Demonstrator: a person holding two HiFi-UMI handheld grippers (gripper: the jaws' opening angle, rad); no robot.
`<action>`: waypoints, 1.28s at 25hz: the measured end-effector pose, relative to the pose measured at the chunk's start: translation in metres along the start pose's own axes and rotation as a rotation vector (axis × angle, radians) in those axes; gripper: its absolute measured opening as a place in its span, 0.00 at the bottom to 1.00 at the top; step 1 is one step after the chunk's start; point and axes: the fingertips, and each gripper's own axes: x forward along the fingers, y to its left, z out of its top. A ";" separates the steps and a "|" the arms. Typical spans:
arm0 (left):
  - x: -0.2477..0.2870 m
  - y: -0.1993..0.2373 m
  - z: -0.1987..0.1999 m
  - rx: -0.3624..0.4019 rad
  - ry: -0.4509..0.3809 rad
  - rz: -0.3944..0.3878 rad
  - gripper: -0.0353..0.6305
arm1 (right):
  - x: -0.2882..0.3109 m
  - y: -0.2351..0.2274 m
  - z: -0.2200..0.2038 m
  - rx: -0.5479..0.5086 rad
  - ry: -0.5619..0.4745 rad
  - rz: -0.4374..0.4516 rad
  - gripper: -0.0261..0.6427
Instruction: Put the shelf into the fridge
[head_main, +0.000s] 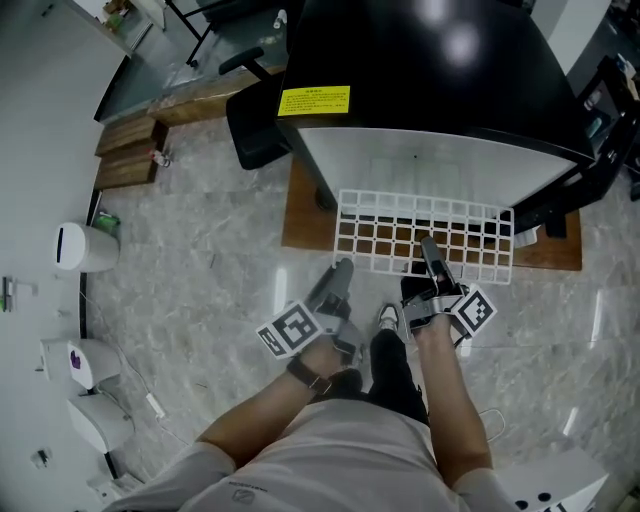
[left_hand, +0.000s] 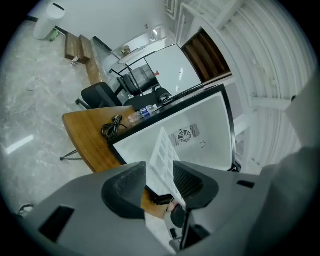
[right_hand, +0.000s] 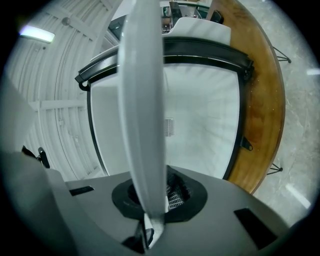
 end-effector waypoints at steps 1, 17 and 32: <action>0.005 0.001 0.002 -0.006 -0.007 -0.003 0.29 | 0.000 -0.001 0.000 0.000 0.001 -0.001 0.11; 0.020 0.012 0.013 -0.105 -0.057 -0.048 0.15 | 0.010 -0.004 0.001 -0.057 0.014 -0.029 0.11; 0.028 0.009 0.020 -0.133 -0.063 -0.107 0.15 | 0.020 -0.011 -0.001 0.008 0.056 -0.055 0.11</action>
